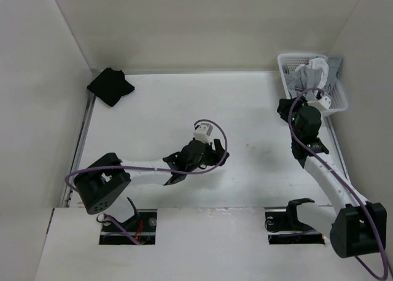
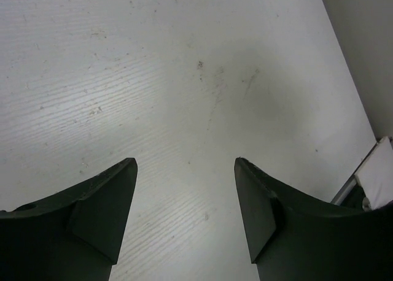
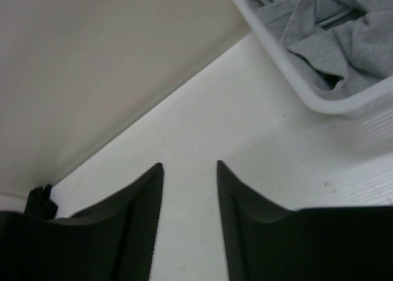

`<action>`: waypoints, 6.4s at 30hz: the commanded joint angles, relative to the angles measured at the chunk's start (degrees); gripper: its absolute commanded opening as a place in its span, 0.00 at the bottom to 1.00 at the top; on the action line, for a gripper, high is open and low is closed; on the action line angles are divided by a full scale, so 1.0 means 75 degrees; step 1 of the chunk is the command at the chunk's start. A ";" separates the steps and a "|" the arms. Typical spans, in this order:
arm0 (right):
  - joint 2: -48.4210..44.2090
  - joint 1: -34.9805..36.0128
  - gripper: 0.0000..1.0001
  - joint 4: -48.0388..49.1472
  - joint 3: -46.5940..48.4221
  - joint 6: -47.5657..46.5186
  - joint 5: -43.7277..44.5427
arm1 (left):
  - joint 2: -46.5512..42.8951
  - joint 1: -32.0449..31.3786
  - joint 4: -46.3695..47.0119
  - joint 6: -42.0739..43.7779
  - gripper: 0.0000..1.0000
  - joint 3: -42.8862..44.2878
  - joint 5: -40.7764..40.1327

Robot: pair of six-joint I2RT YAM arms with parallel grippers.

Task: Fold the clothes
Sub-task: Grab the tank top from the pile, then move the tank top to the center of the board, then flatten the tank top out

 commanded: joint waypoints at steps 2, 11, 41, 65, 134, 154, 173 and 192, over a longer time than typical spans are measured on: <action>0.0974 -0.0496 0.21 -0.0260 0.0934 -0.0185 0.0218 | -0.0058 -0.0137 0.0593 0.0652 0.59 -0.0207 0.0076; 0.3774 -0.1854 0.17 -0.0951 0.3429 -0.0150 0.0194 | -0.0315 -0.0161 0.0769 0.0945 0.12 -0.0407 0.0053; 0.8574 -0.2794 0.00 -0.1775 0.8708 0.0084 -0.1751 | 0.0493 0.0120 0.1203 0.0547 0.46 -0.0243 0.0568; 0.1048 0.2760 0.00 -0.0800 0.8267 -0.2108 -0.1692 | -0.4036 0.3117 -0.0317 -0.0941 0.47 -0.2093 -0.0217; 0.0614 0.3898 0.21 0.0793 -0.1912 0.0834 -0.0485 | 0.2520 0.1070 -0.3673 0.1497 0.32 0.3484 -0.2116; 0.5183 0.3371 0.44 0.1380 0.0631 0.1876 -0.0943 | 0.0143 0.1561 -0.1670 -0.0295 0.03 0.0392 -0.2256; 0.5080 0.3241 0.32 0.1063 0.0608 0.2042 -0.0532 | -0.4077 0.3966 -0.1571 -0.1437 0.30 -0.2578 -0.1866; 0.2793 0.3604 0.22 0.1391 -0.0869 0.1303 -0.1247 | 0.1747 0.1163 -0.2571 0.1941 0.30 0.2136 -0.3240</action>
